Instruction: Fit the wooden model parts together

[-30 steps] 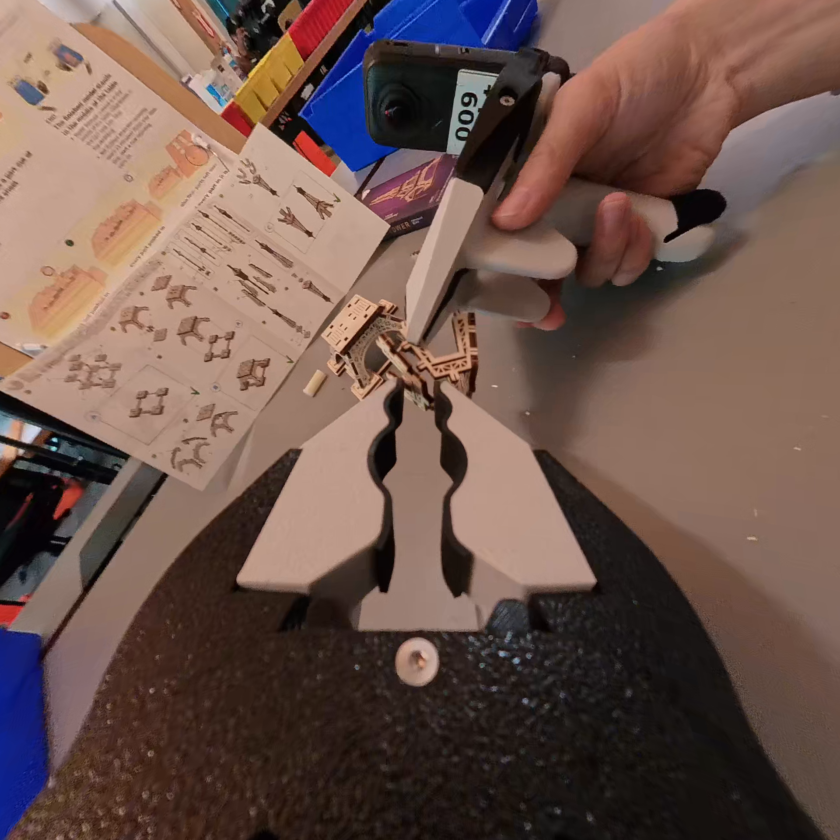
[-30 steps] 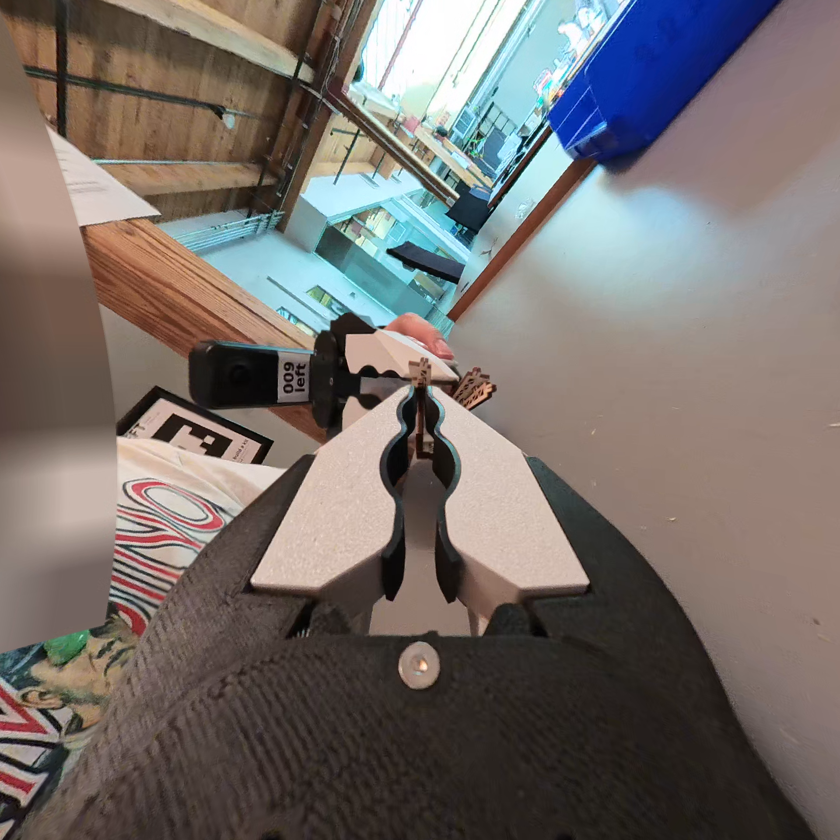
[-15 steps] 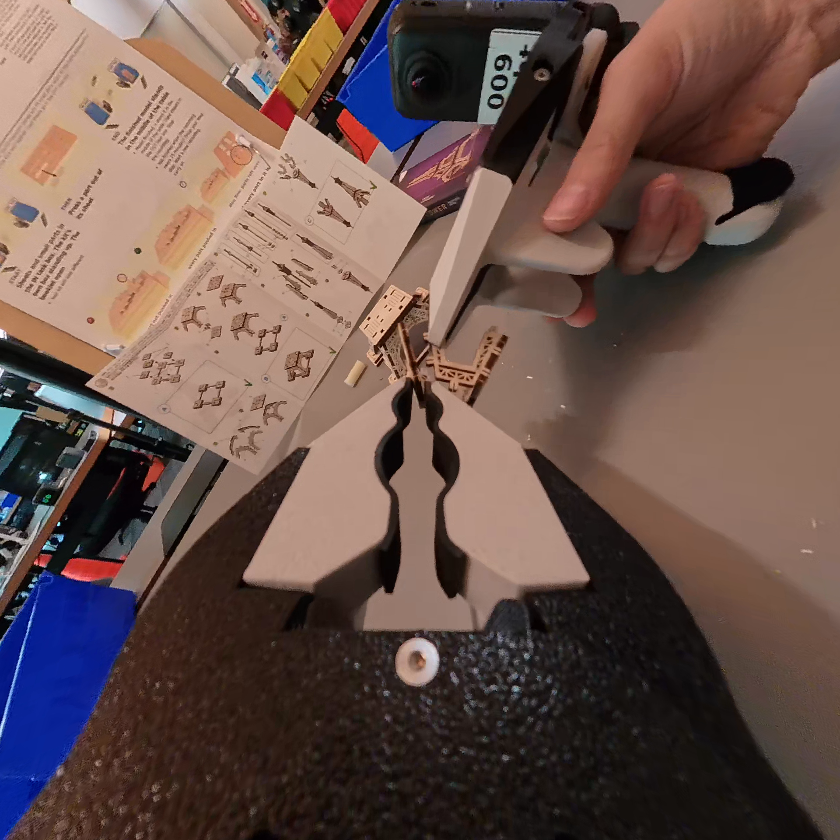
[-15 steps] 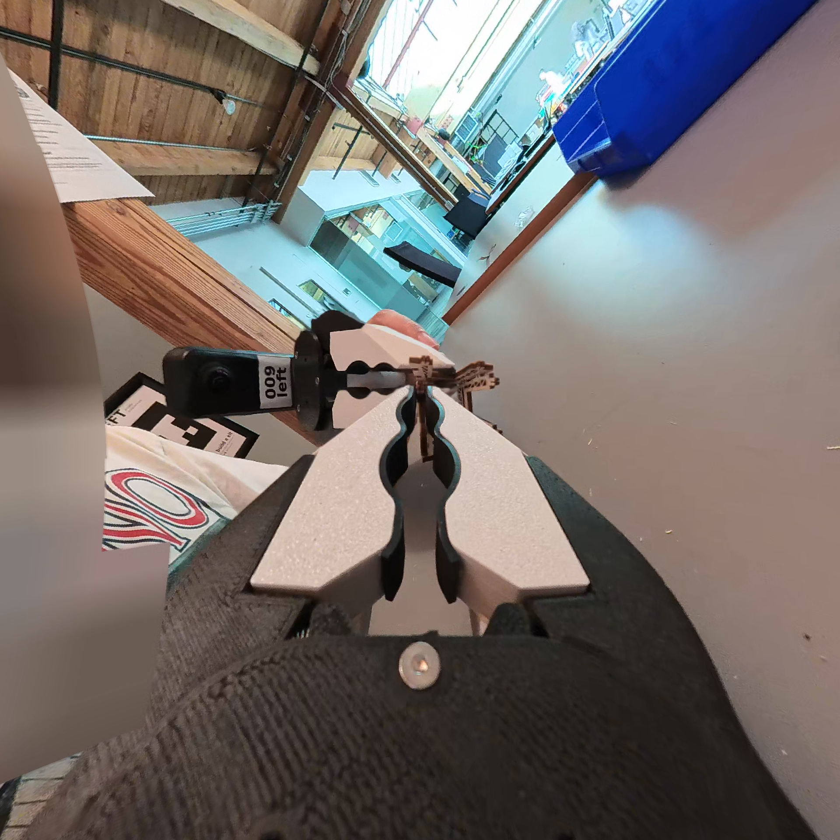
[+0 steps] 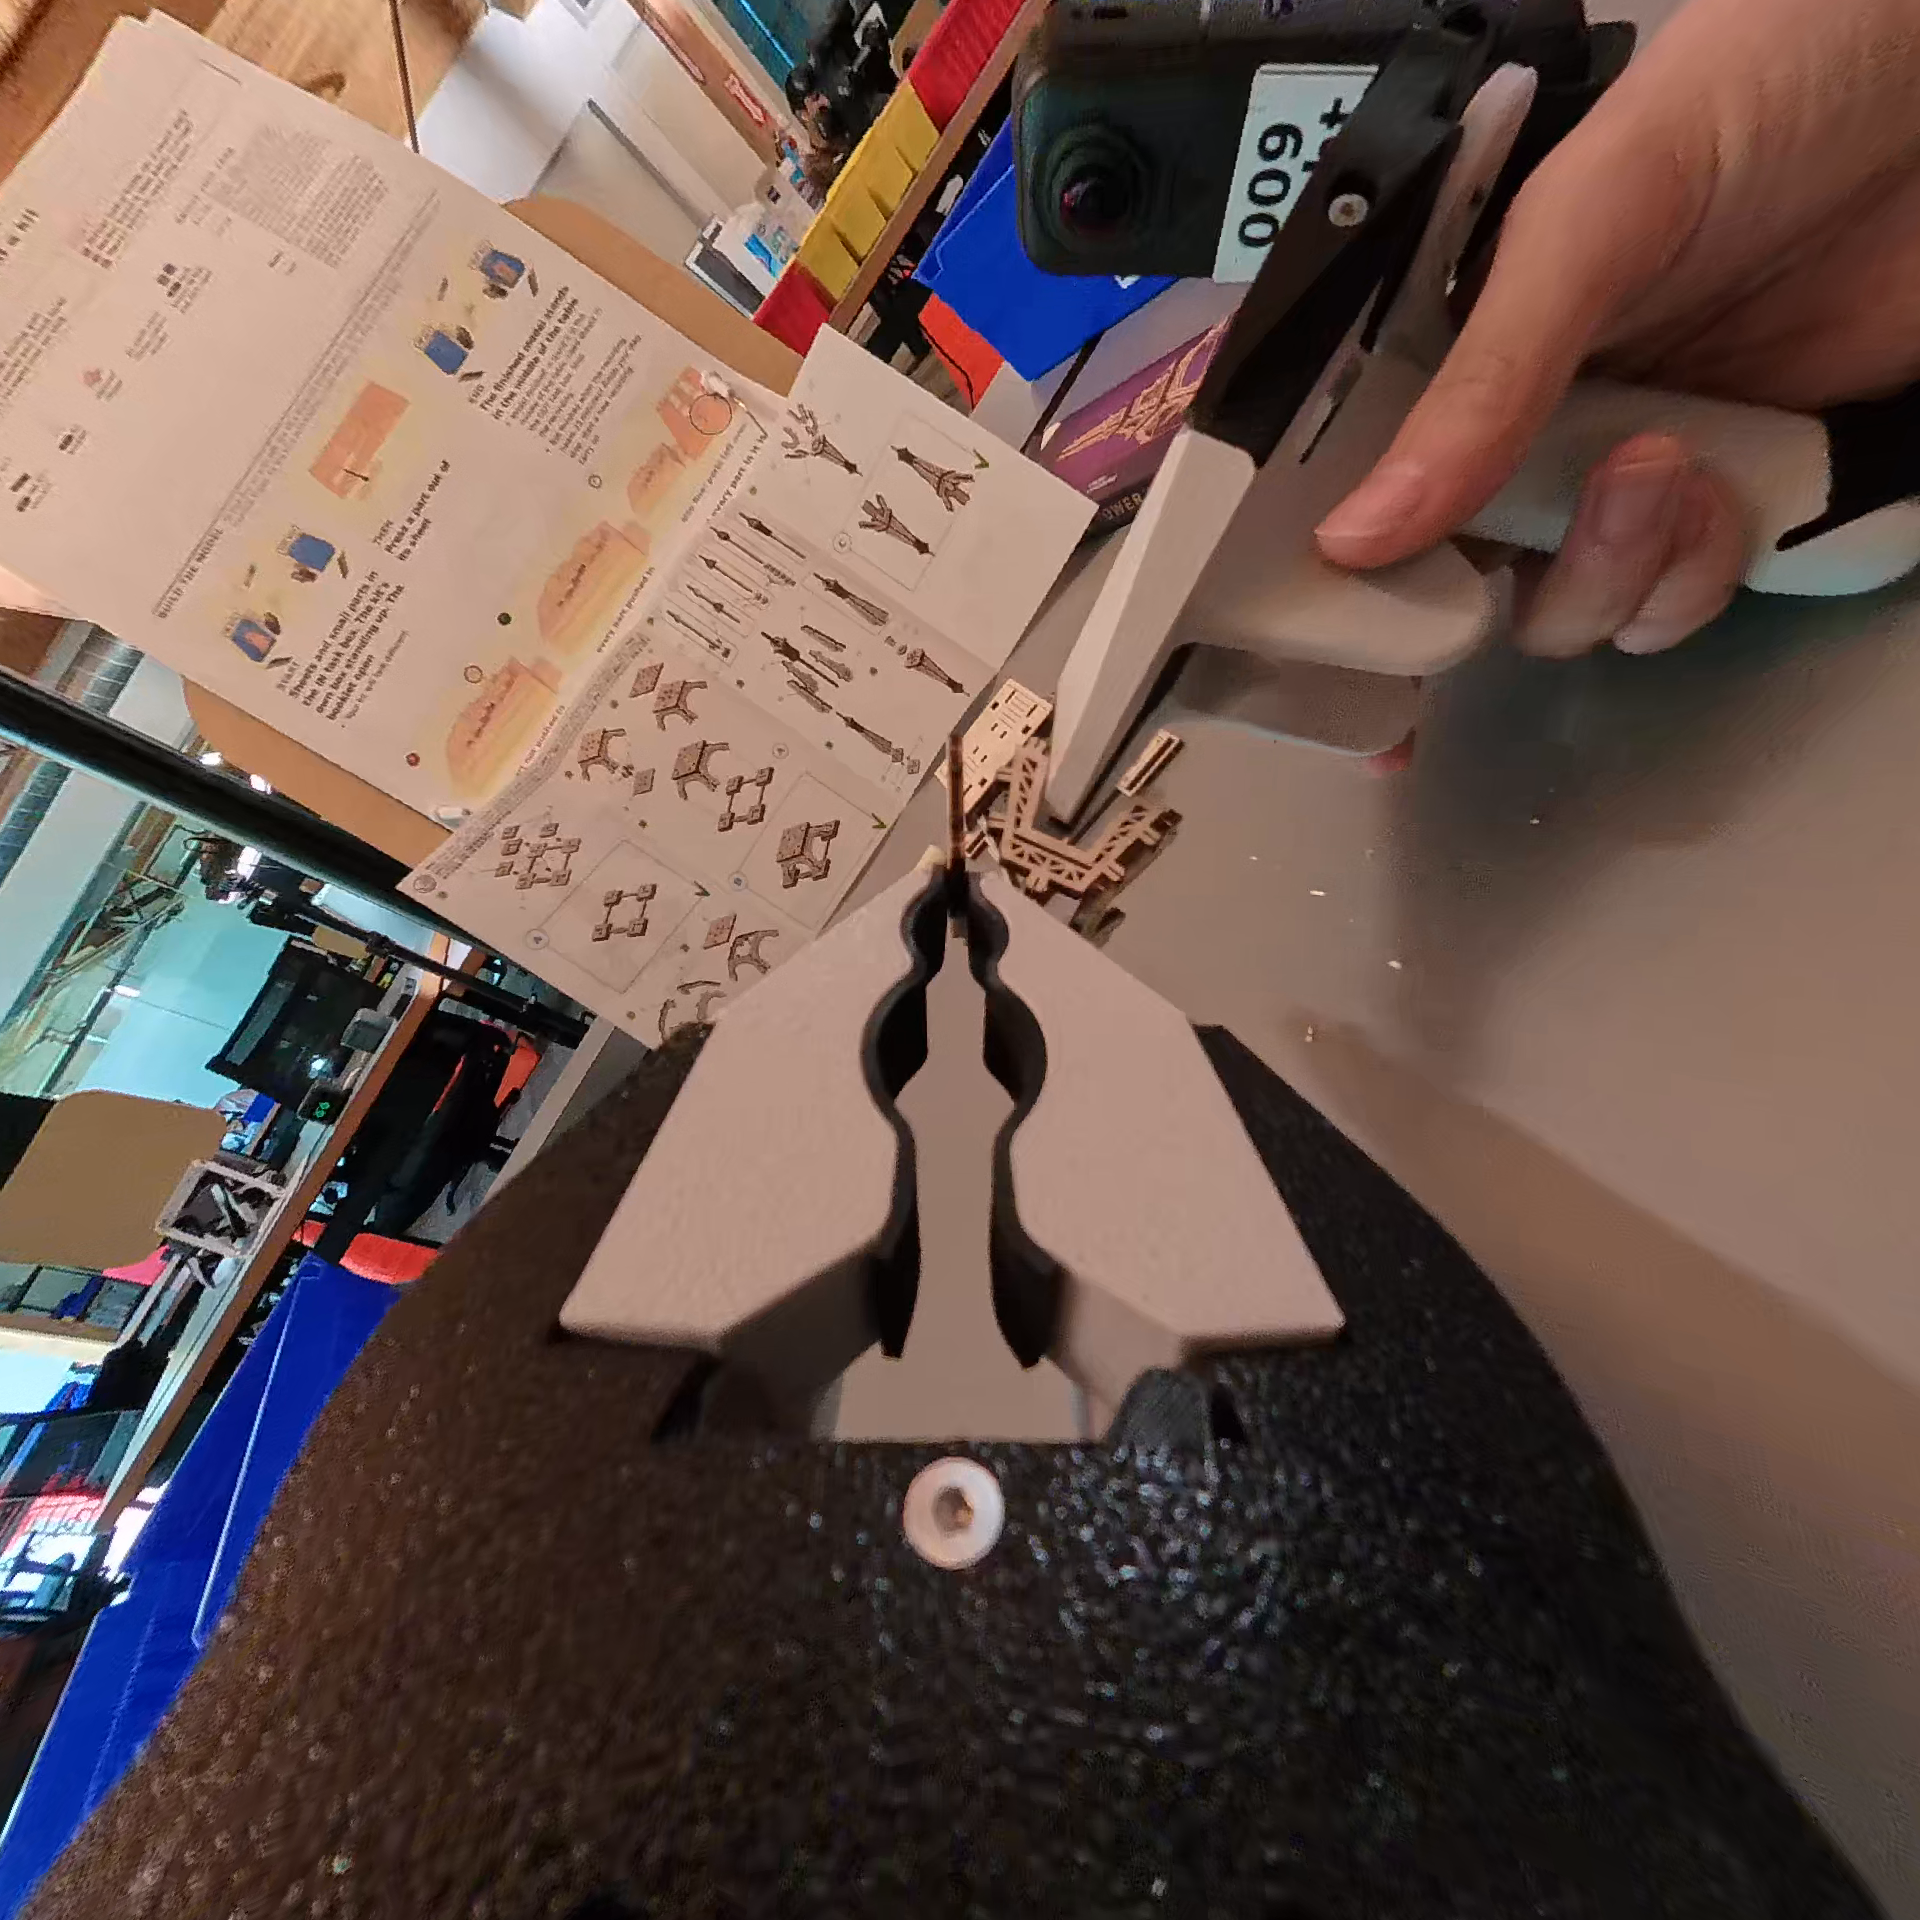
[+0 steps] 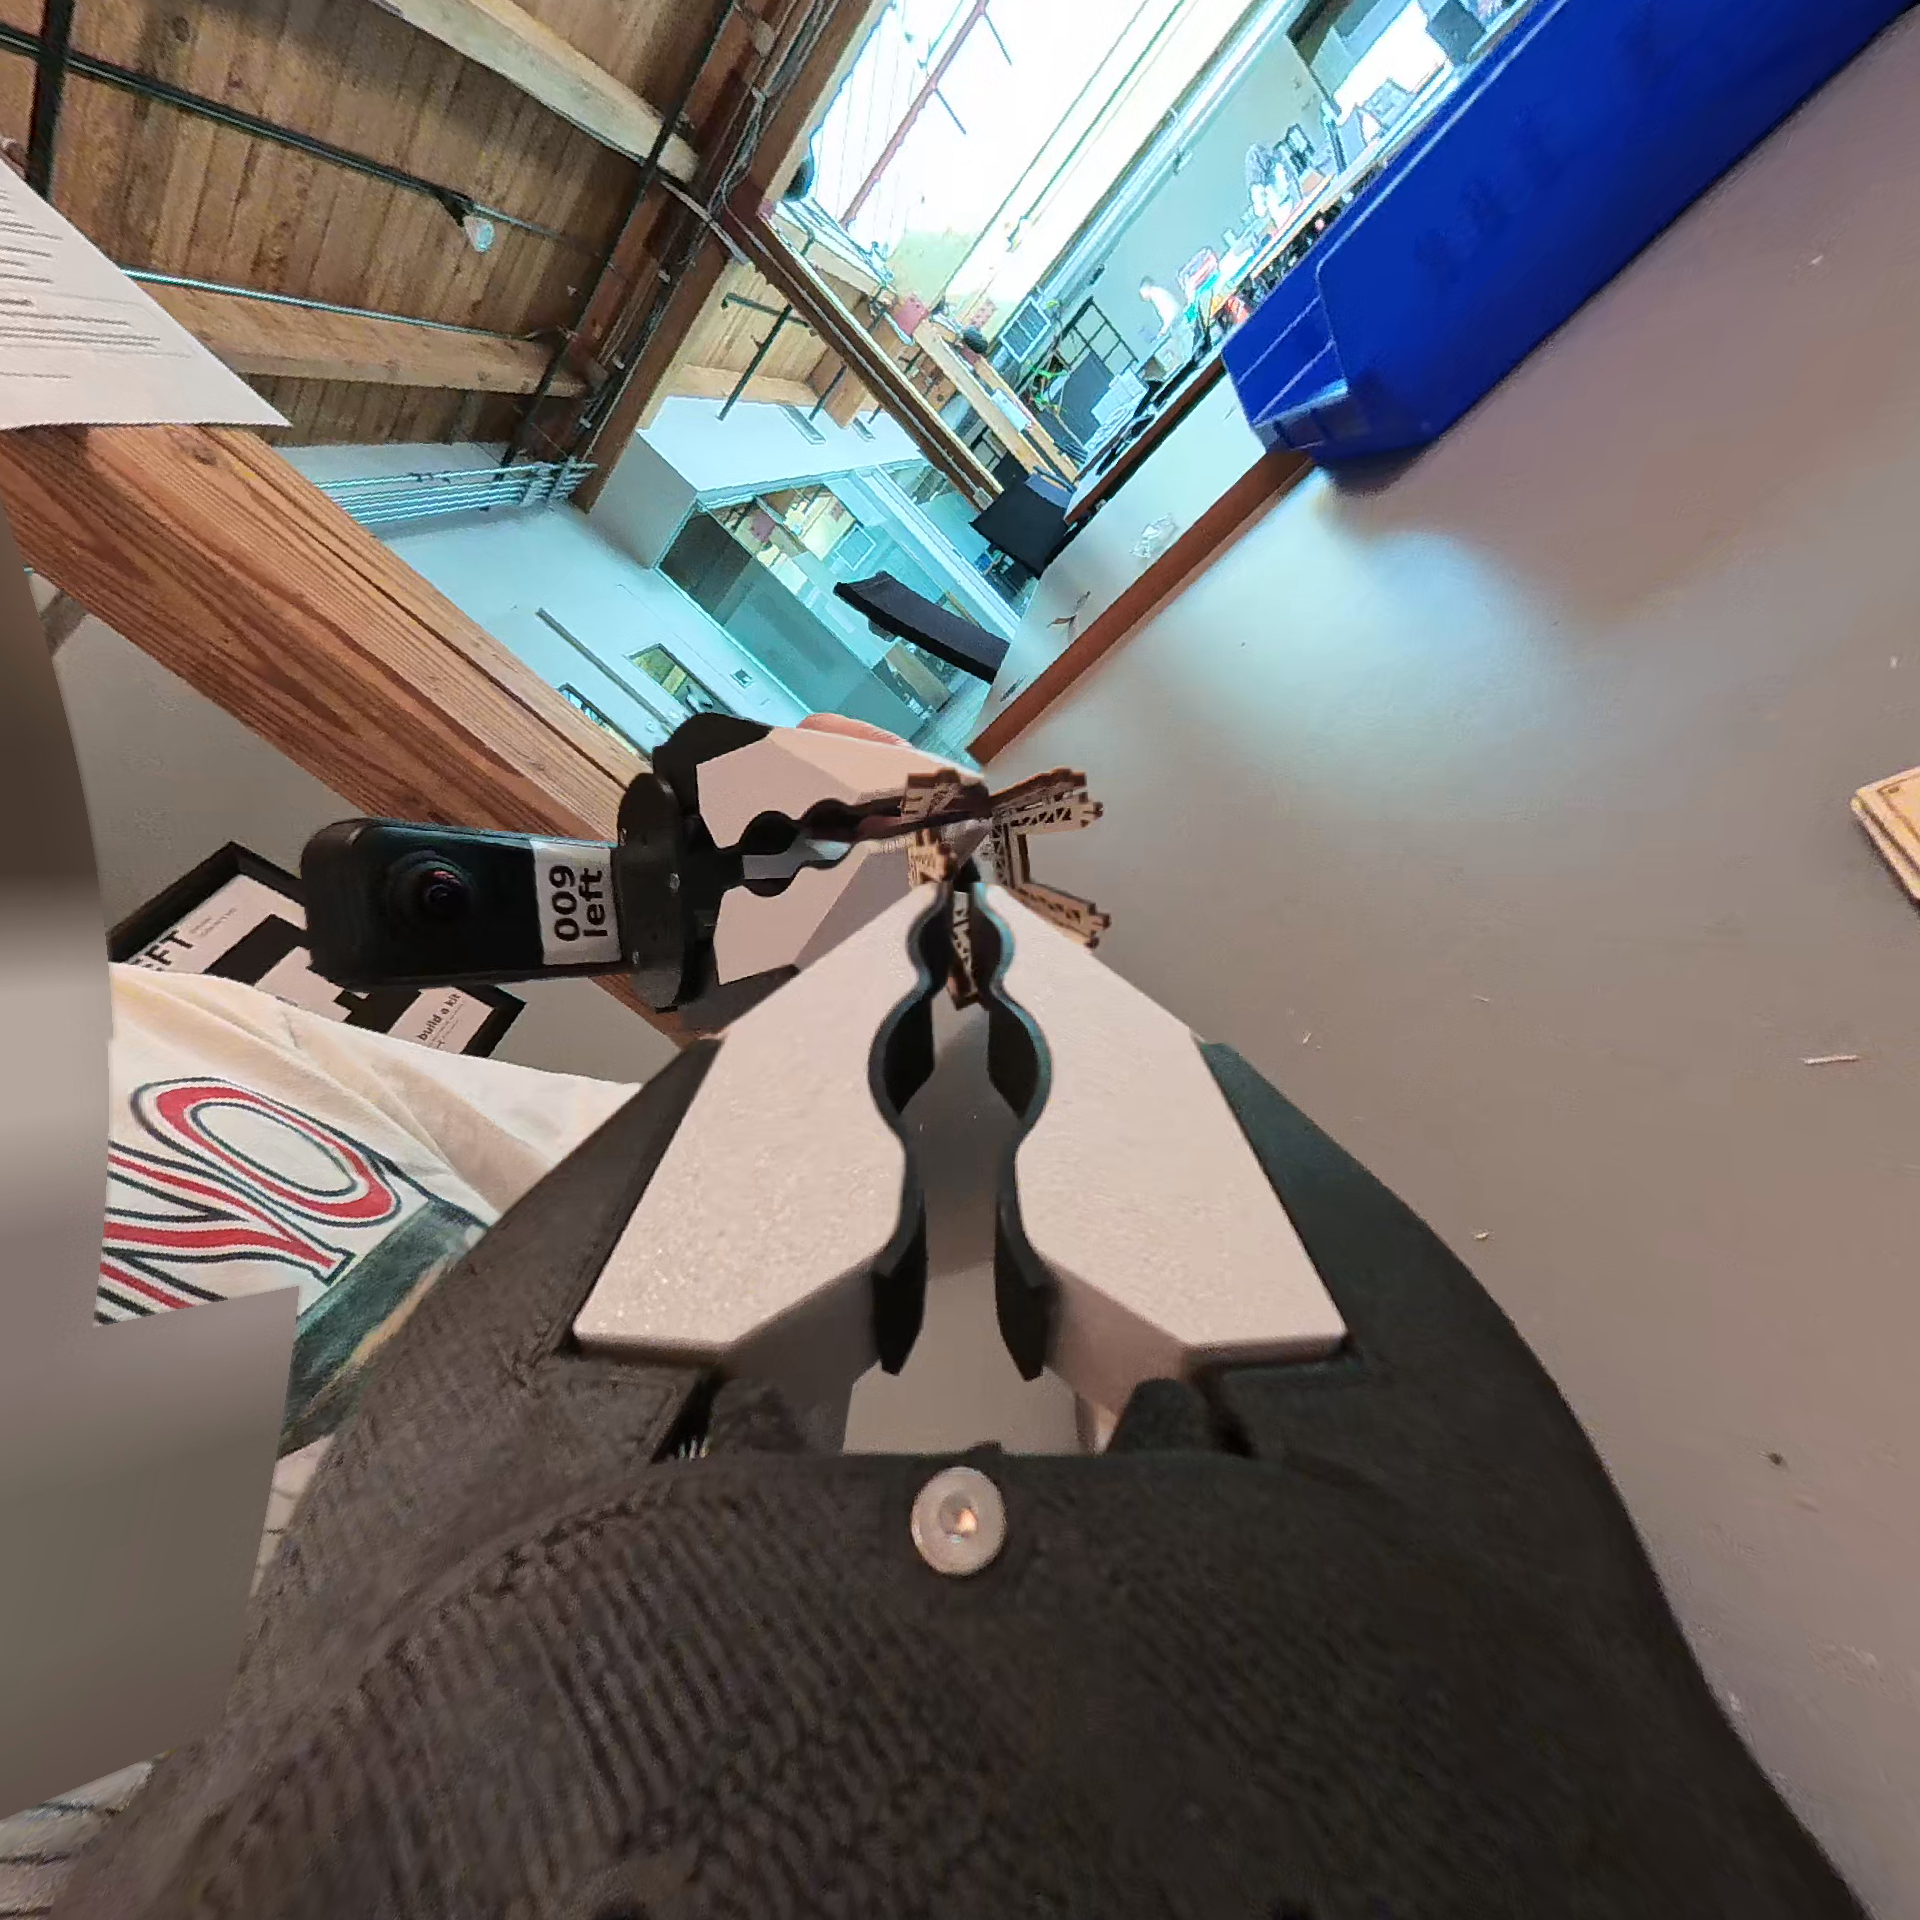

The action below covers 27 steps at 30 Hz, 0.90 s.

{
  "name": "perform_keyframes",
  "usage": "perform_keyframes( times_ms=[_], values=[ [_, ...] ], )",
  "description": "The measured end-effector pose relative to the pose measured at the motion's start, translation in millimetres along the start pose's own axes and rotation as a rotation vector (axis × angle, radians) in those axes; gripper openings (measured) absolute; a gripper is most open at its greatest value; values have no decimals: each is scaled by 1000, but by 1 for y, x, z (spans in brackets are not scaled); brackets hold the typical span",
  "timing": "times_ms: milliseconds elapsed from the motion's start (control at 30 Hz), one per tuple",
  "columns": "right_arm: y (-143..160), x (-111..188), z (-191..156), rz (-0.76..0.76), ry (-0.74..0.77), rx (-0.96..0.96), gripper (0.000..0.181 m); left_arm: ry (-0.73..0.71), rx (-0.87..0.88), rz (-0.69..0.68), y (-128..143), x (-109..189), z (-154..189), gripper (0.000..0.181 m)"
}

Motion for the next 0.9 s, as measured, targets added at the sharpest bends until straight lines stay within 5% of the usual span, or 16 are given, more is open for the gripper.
perform_keyframes(
  times_ms=[900],
  values=[
    [-10, 2, -5, 65, -12, 82, 3, -51, -71, 11, -2, 0, -4, 1]
  ],
)
Point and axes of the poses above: each gripper's, where its closed fingertips meet, x back along the fingers, y out of its underside, z = x × y across the jaws, the point moved 2 cm from there along x, back along the fingers, and after that the axes turned 14 degrees about -y, right-handed, at the moved point
